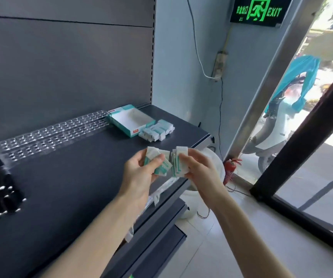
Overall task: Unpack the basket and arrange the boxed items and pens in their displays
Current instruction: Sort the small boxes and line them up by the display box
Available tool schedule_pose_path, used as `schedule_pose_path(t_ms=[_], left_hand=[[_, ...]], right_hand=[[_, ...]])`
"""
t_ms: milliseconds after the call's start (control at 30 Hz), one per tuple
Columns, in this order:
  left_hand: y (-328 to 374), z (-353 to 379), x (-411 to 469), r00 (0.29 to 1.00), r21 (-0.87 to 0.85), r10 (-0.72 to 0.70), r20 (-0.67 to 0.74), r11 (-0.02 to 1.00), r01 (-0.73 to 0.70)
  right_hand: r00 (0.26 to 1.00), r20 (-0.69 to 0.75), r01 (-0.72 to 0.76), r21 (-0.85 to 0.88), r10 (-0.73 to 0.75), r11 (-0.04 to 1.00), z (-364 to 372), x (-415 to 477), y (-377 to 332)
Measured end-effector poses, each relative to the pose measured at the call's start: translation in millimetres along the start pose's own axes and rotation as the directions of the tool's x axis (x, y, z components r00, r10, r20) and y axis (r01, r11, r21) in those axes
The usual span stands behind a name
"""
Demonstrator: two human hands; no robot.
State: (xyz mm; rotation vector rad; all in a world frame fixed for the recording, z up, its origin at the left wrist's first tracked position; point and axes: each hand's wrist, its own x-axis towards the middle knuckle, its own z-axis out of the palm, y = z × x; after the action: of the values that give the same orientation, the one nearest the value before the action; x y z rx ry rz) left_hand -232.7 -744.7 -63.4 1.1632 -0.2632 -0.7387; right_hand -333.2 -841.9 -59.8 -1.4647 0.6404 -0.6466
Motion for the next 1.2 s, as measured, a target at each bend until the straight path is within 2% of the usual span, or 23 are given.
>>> schedule_pose_path(t_ms=[167, 267, 367, 467, 567, 667, 733, 867, 933, 1033, 1200], left_hand=[[-12.1, 21.5, 66.3, 0.981, -0.070, -0.017, -0.194, 0.998, 0.004], [-21.8, 23.6, 94.5, 0.941, -0.081, -0.007, -0.337, 0.997, -0.021], [-29.2, 26.3, 115.8, 0.879, -0.055, 0.065, -0.473, 0.993, -0.103], [-34.4, 30.9, 128.7, 0.778, 0.075, 0.207, -0.594, 0.977, -0.202], [-37.7, 34.9, 137.8, 0.629, 0.219, 0.335, -0.702, 0.941, -0.257], [-41.5, 38.2, 144.4, 0.480, 0.294, 0.380, -0.791, 0.923, -0.246], [-43.7, 39.6, 149.1, 0.422, 0.353, 0.398, -0.815, 0.917, -0.185], [-41.6, 40.1, 163.6, 0.383, 0.423, 0.406, -0.829, 0.905, -0.043], [-39.4, 40.1, 170.8, 0.392, 0.453, 0.405, -0.826, 0.891, 0.035], [-37.3, 38.3, 175.2, 0.451, 0.537, 0.423, -0.786, 0.828, 0.159], [-35.4, 34.2, 172.2, 0.438, 0.638, 0.504, -0.744, 0.731, 0.242]], right_hand=[[0.995, 0.091, -0.033, -0.038, 0.036, 0.999, -13.6, 83.2, 11.2], [0.989, 0.142, -0.027, -0.089, 0.040, 0.996, -18.7, 125.1, 18.5], [0.988, 0.157, 0.001, -0.091, 0.014, 0.996, -26.3, 165.5, 23.8], [0.980, 0.192, 0.068, -0.117, -0.045, 0.991, -37.2, 201.3, 25.8], [0.964, 0.251, 0.118, -0.109, -0.087, 0.987, -48.3, 232.7, 28.0], [0.960, 0.260, 0.138, -0.111, -0.105, 0.984, -54.6, 260.9, 30.4], [0.954, 0.284, 0.137, -0.145, -0.091, 0.980, -55.5, 275.2, 34.6], [0.923, 0.381, 0.168, -0.266, -0.056, 0.949, -48.9, 295.9, 44.6], [0.909, 0.415, 0.190, -0.339, -0.035, 0.921, -43.1, 304.1, 49.0], [0.918, 0.391, 0.231, -0.397, -0.064, 0.888, -37.9, 305.6, 56.2], [0.914, 0.367, 0.331, -0.430, -0.172, 0.840, -36.4, 299.0, 63.6]])
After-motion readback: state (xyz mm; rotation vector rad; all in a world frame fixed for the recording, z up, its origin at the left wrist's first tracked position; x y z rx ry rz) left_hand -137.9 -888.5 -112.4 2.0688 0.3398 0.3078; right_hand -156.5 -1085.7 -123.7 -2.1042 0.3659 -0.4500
